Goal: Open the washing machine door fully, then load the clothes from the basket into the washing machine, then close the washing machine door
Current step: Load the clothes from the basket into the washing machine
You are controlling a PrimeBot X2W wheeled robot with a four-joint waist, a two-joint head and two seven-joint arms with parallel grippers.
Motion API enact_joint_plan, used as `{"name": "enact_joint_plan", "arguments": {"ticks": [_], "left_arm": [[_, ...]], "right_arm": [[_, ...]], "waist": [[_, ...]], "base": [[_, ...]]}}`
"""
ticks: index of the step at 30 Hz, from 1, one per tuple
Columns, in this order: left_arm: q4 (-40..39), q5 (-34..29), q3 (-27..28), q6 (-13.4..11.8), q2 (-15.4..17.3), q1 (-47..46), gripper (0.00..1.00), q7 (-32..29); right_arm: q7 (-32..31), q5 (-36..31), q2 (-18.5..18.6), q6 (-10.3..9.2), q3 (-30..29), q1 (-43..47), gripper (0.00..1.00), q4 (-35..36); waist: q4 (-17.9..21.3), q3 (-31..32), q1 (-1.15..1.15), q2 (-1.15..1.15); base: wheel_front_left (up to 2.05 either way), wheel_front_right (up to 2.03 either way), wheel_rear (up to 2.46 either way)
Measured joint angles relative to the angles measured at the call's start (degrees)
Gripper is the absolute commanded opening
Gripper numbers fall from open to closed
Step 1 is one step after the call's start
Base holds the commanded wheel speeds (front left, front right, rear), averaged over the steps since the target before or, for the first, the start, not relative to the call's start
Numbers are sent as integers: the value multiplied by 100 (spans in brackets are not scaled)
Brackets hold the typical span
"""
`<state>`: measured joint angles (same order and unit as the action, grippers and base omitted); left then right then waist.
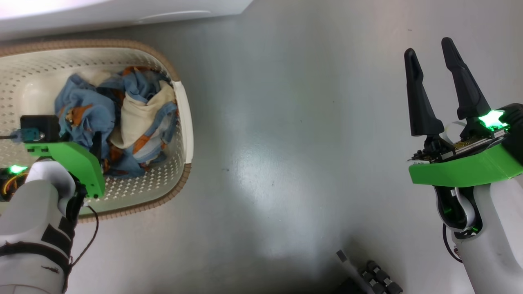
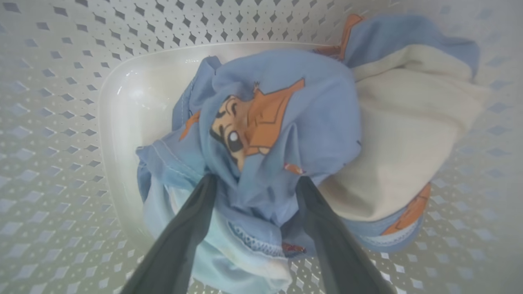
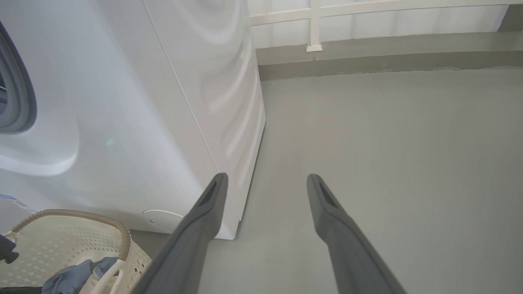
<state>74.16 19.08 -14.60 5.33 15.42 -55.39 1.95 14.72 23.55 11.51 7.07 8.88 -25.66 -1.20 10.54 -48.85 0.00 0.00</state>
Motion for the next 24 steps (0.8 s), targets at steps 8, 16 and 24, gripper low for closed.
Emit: {"name": "enact_joint_plan", "arguments": {"ticks": [8, 16, 24], "left_arm": [[2, 42, -19, 10, 11, -83, 88, -216], [3, 191, -20, 18, 19, -82, 0, -296], [7, 376, 44, 24, -74, 65, 0, 99]], "right_arm": [[0, 0, 1, 0, 45, -46, 100, 30], [0, 0, 8, 0, 86, -85, 100, 49], [0, -29, -1, 0, 100, -79, 100, -46]], "waist": [[67, -110, 0, 0], [112, -55, 0, 0], [65, 240, 0, 0]], "base": [[0, 0, 0], [0, 0, 0], [0, 0, 0]]}}
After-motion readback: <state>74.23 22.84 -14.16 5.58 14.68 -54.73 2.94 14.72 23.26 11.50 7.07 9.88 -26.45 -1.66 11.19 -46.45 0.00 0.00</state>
